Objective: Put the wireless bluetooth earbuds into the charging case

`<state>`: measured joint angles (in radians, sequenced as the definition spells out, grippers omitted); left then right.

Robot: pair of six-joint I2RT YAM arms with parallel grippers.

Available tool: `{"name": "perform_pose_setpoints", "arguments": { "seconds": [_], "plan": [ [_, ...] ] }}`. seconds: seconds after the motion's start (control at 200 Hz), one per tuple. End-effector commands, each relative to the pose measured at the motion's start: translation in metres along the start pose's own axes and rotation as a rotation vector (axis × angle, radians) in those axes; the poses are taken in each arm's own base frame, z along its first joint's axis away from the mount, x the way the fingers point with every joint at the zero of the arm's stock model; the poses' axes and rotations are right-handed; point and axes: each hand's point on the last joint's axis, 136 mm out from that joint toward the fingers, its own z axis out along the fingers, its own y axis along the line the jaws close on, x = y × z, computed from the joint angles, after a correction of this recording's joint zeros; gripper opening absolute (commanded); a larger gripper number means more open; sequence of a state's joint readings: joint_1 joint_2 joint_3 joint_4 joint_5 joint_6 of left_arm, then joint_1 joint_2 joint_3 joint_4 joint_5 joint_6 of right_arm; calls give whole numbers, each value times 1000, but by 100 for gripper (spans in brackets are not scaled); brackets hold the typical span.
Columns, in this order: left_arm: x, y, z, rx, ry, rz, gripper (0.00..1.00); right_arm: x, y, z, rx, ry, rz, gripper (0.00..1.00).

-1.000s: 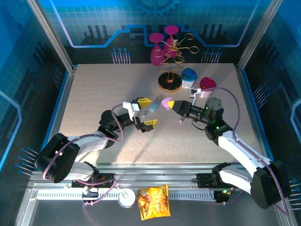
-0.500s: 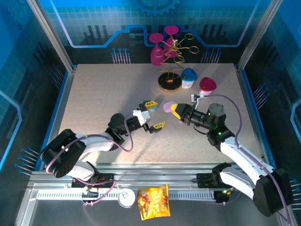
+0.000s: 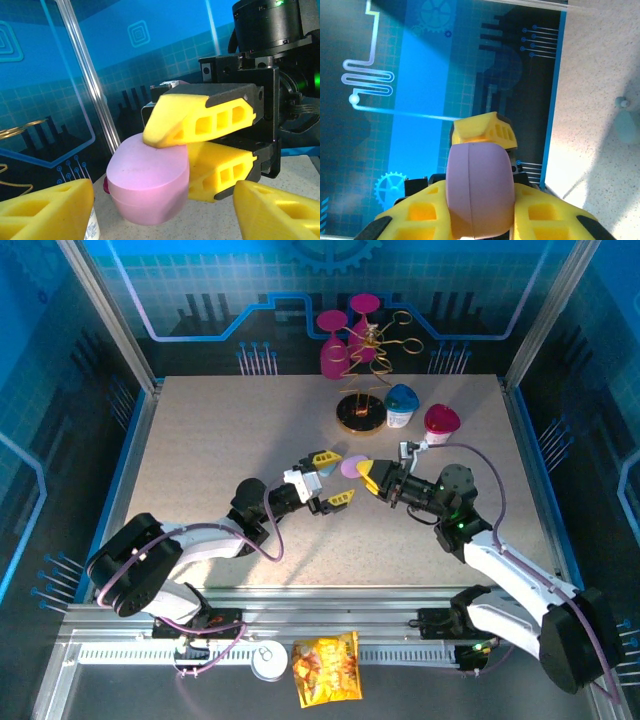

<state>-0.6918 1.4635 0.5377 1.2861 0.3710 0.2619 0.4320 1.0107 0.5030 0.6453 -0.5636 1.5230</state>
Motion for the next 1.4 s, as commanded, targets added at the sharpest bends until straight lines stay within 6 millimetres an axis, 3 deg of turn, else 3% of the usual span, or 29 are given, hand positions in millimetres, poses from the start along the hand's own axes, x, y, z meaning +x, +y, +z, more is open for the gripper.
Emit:
{"name": "perform_pose_setpoints", "arguments": {
  "seconds": [0.0,0.12,0.49,0.74,0.911,1.391],
  "plan": [
    [-15,3,8,0,-43,4,68,4,14,2,-63,9,-21,0],
    [-15,3,9,5,-50,-1,60,5,17,4,-78,15,-24,0],
    [-14,4,13,7,-53,-2,56,9,24,6,-114,41,-28,0],
    [-20,5,14,8,-72,-4,50,10,17,7,-92,44,-27,0],
    [-23,5,13,8,-78,-7,55,10,11,7,-77,43,-22,0],
    [-35,2,11,28,-110,-34,48,10,6,3,-58,37,-29,0]
  ]
}}
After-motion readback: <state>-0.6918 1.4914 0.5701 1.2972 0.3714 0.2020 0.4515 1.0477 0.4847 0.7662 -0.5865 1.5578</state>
